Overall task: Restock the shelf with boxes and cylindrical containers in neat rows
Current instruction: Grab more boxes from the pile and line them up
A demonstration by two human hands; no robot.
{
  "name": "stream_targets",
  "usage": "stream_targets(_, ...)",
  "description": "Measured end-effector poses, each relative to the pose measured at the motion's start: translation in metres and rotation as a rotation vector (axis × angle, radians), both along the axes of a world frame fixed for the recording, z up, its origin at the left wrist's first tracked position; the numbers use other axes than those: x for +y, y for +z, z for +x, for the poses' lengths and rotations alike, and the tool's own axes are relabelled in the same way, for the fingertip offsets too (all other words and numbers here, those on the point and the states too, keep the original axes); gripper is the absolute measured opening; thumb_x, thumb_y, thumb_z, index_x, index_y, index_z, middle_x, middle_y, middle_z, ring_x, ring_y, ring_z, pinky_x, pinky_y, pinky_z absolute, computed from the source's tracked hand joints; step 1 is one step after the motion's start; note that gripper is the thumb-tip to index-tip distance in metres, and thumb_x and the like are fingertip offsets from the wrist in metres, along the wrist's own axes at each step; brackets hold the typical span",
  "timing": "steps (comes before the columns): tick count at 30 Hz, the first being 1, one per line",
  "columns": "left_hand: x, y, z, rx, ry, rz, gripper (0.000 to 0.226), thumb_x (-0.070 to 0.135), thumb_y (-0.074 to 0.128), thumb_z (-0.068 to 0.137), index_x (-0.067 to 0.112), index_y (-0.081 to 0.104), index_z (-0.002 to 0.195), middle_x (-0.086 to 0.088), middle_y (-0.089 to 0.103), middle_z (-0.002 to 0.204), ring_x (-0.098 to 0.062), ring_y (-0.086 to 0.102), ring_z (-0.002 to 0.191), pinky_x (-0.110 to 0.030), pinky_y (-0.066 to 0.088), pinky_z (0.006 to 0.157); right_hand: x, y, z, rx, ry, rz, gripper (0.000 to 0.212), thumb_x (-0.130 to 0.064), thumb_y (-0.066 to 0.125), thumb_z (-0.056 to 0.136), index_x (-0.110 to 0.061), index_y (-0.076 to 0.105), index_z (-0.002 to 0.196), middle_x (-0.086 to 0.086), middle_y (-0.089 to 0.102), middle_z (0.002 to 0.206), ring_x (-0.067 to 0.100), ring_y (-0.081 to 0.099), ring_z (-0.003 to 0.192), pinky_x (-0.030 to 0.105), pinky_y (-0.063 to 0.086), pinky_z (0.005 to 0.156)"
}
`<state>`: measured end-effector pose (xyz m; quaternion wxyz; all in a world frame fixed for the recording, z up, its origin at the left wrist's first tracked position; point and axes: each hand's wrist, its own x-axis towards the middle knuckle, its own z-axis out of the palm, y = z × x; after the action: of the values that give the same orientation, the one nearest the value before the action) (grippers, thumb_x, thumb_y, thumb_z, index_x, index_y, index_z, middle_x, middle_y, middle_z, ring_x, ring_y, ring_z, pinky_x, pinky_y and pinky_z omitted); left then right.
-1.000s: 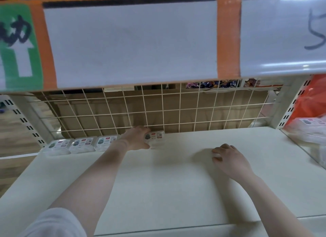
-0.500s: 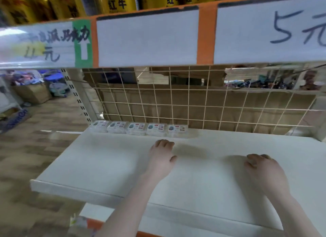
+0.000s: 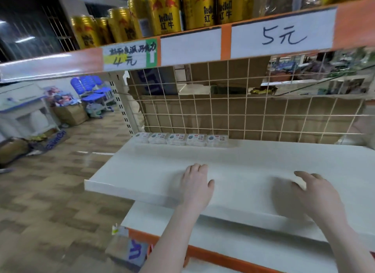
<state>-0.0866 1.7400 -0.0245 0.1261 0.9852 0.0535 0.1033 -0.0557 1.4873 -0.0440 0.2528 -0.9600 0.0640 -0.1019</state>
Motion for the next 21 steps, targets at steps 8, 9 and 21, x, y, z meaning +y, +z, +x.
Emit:
stream_targets(8, -0.010, 0.001, -0.066, -0.063, -0.043, -0.078, 0.043, 0.025, 0.048, 0.093, 0.013, 0.045, 0.135, -0.004, 0.049, 0.134, -0.022, 0.040, 0.126, -0.031, 0.032, 0.106, 0.003, -0.007, -0.085, -0.099, -0.066, 0.051, 0.036, -0.018, 0.059, 0.088, -0.011, 0.059, 0.123, 0.017, 0.057, 0.113, 0.036, 0.052, 0.105, 0.041, 0.043, 0.078)
stream_targets(9, -0.011, 0.002, -0.073, -0.065, -0.048, -0.091, 0.044, 0.025, 0.048, 0.093, 0.013, 0.045, 0.135, -0.004, 0.048, 0.134, -0.022, 0.039, 0.126, -0.031, 0.032, 0.106, 0.001, -0.008, -0.093, -0.116, -0.077, 0.054, 0.035, -0.016, 0.061, 0.087, -0.009, 0.060, 0.121, 0.018, 0.058, 0.111, 0.037, 0.053, 0.104, 0.042, 0.043, 0.077)
stream_targets(21, -0.084, 0.012, -0.093, -0.068, -0.105, -0.098, 0.047, 0.030, 0.045, 0.096, 0.019, 0.037, 0.141, 0.003, 0.041, 0.142, -0.015, 0.032, 0.132, -0.026, 0.031, 0.106, -0.082, -0.001, -0.125, -0.202, -0.156, 0.024, 0.035, -0.013, 0.060, 0.086, -0.009, 0.060, 0.121, 0.017, 0.060, 0.111, 0.037, 0.055, 0.101, 0.036, 0.040, 0.070)
